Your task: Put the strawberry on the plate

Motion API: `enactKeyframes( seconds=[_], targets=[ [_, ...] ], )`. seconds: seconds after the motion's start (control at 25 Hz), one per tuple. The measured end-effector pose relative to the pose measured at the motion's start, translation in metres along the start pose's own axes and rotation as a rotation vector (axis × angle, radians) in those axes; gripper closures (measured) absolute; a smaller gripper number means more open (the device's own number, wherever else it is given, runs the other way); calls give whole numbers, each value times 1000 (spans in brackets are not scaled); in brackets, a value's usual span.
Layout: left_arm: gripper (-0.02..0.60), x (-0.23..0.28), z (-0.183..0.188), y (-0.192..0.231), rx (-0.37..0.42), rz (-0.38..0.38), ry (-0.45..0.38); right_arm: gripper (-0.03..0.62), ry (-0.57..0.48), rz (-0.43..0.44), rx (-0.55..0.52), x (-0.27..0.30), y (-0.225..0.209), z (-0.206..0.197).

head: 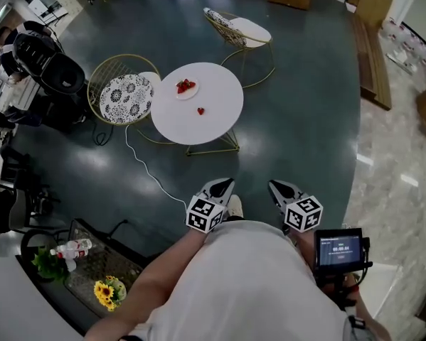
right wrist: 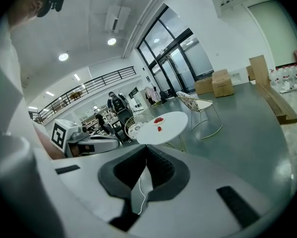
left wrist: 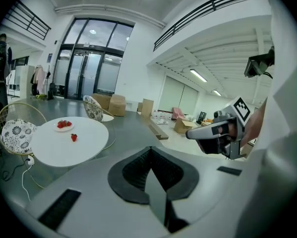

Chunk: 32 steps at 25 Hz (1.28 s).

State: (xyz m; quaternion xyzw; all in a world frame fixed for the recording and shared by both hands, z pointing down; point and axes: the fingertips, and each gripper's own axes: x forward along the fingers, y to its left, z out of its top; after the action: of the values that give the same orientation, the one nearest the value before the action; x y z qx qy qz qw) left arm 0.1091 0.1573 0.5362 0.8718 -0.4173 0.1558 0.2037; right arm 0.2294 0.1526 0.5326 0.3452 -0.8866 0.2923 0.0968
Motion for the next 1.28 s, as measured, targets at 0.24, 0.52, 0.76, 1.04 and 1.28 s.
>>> enactKeyframes(
  seconds=[0.24,0.52,0.76,1.04,1.28],
  targets=[
    [575,31,9,56,-18,0,2,586,7,-9,-15,52,-25,27],
    [575,40,21,97,-26,-20,-11,588,8,-27,-44,92,-25,54],
    [575,41,27,127,-64,3,-15,588,41,-11,-68,117,-24,67],
    [575,42,22,143,-118,50,-9,588,94,36,-70,141,-29,69],
    [575,52,31,166,-153,125,4,586,123,117,-89,175,-42,91]
  ],
)
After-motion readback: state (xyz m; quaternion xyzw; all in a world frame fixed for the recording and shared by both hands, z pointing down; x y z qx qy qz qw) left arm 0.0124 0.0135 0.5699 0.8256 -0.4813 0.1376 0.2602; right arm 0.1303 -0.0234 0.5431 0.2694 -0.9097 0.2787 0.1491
